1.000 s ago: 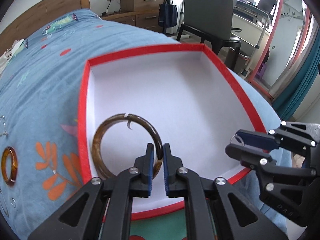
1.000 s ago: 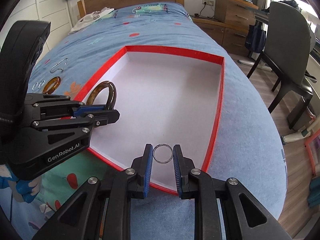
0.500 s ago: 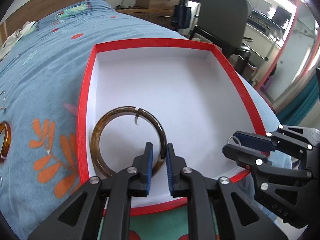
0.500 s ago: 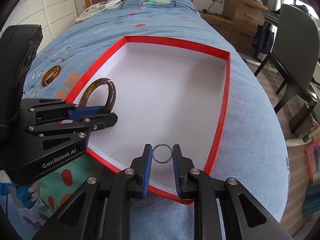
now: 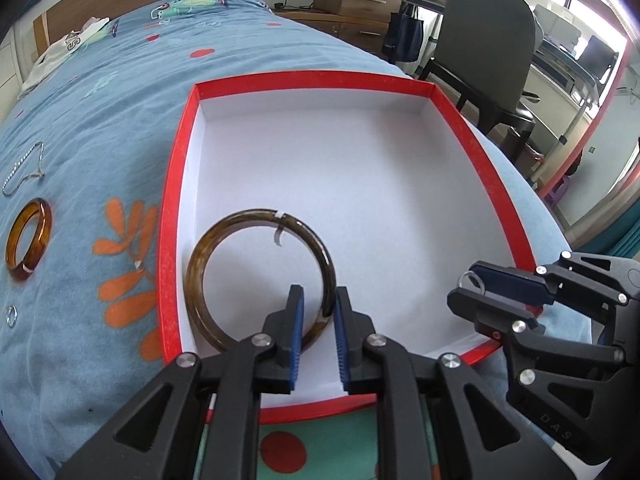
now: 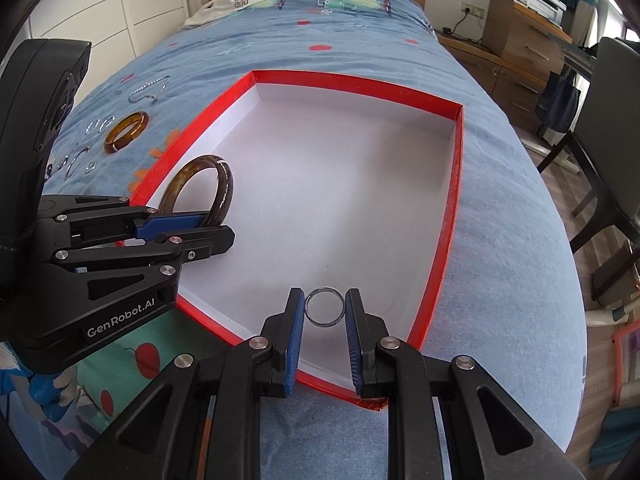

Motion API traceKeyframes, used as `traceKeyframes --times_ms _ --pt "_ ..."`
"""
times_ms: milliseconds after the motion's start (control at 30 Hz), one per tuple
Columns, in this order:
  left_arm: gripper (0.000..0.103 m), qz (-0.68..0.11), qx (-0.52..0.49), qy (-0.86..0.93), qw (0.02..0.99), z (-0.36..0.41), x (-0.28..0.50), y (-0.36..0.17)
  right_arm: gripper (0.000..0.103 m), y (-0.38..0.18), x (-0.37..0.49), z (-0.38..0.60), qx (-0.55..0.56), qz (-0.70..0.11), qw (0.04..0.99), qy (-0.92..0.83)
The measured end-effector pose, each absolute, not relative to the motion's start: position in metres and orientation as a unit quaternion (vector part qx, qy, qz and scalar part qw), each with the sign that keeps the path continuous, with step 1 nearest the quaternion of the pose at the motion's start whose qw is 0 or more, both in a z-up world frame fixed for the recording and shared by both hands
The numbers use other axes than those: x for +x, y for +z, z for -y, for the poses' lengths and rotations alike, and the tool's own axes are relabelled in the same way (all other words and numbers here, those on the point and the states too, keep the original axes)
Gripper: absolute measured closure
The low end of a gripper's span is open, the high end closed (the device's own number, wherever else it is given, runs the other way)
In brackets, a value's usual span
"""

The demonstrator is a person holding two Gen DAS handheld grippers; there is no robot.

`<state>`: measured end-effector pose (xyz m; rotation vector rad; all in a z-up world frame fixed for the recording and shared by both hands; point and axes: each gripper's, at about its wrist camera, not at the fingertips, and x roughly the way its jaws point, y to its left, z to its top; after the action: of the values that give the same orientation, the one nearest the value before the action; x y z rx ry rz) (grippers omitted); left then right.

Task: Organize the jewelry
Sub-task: 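Carry the dark bangle and silver ring with both tools into the red box, then open the left tool releasing the bangle while the right tool releases the ring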

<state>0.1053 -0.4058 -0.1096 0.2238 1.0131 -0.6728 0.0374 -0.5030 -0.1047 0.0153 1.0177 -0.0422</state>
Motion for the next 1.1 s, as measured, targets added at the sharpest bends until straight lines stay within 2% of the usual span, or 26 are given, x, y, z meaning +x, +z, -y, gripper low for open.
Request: traceKeyframes --times_ms 400,667,833,1100 --pt "0.084 -0.472 0.110 -0.319 0.815 0.401 0.100 -0.111 0.082 -0.104 0.042 0.501 0.002 -0.507 0.862 -0.021" --pt "0.073 -0.469 0.111 -0.315 0.817 0.396 0.099 -0.110 0.082 -0.102 0.041 0.501 0.003 -0.504 0.863 -0.023" --pt "0.072 -0.470 0.108 -0.317 0.817 0.394 0.100 -0.110 0.081 -0.101 0.040 0.500 0.002 -0.503 0.864 -0.025" --pt "0.070 -0.468 0.107 -0.318 0.818 0.393 0.099 -0.109 0.070 -0.098 0.039 0.500 0.009 -0.496 0.868 -0.022"
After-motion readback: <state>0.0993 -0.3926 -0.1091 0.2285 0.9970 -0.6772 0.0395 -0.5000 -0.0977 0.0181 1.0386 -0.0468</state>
